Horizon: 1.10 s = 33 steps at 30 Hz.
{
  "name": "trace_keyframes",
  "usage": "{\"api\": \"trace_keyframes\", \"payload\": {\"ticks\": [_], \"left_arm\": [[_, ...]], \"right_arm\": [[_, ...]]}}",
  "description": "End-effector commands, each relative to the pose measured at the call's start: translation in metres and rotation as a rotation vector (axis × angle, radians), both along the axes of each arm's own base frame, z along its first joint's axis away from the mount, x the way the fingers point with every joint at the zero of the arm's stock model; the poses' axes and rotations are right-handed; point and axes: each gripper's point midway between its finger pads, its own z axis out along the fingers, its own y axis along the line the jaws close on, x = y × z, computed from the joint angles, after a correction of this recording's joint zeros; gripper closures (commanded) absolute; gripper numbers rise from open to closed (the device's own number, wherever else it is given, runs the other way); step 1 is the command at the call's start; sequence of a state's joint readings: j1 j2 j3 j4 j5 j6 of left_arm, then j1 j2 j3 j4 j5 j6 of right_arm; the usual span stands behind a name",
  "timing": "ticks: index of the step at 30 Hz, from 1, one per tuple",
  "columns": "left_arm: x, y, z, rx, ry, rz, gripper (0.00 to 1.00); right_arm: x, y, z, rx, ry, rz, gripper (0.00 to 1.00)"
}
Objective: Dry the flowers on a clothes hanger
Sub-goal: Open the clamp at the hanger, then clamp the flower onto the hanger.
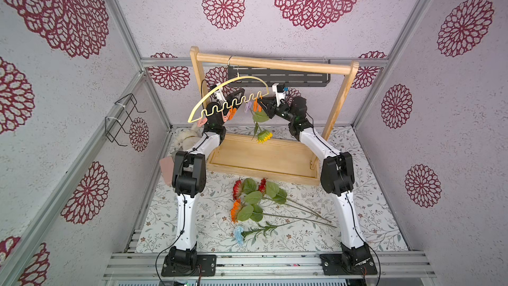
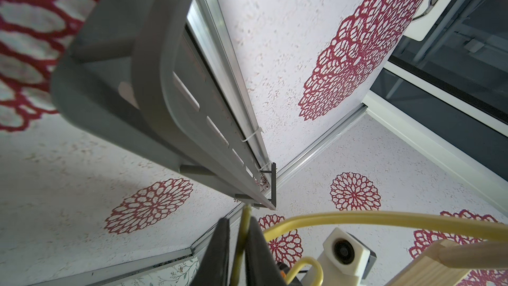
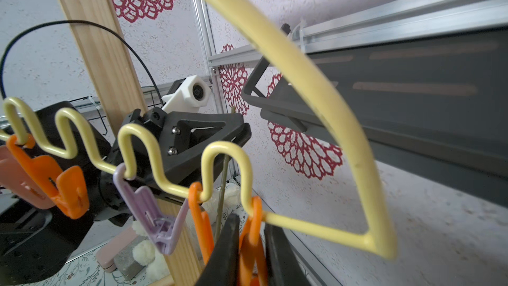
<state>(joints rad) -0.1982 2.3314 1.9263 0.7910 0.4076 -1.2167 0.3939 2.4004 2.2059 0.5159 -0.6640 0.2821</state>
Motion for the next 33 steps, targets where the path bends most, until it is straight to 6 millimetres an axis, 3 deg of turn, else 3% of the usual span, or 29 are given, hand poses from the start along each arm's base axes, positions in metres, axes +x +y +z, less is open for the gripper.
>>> {"api": "trace_keyframes", "payload": {"ticks": [1,15,33], "left_arm": [[0.002,-0.003,-0.008,0.0,-0.025,0.009,0.85],[0.011,-0.008,-0.042,0.017,0.006,0.021,0.85],[-0.016,-0.039,-0.013,-0.114,-0.019,-0.1,0.85]], "right_arm": [[-0.034,-0.009,0.072,0.067,-0.14,0.026,0.81],[-0.037,-0.016,0.071,0.065,-0.153,0.005,0.81],[-0.045,-0.028,0.062,0.091,-0.188,-0.049,0.81]]}}
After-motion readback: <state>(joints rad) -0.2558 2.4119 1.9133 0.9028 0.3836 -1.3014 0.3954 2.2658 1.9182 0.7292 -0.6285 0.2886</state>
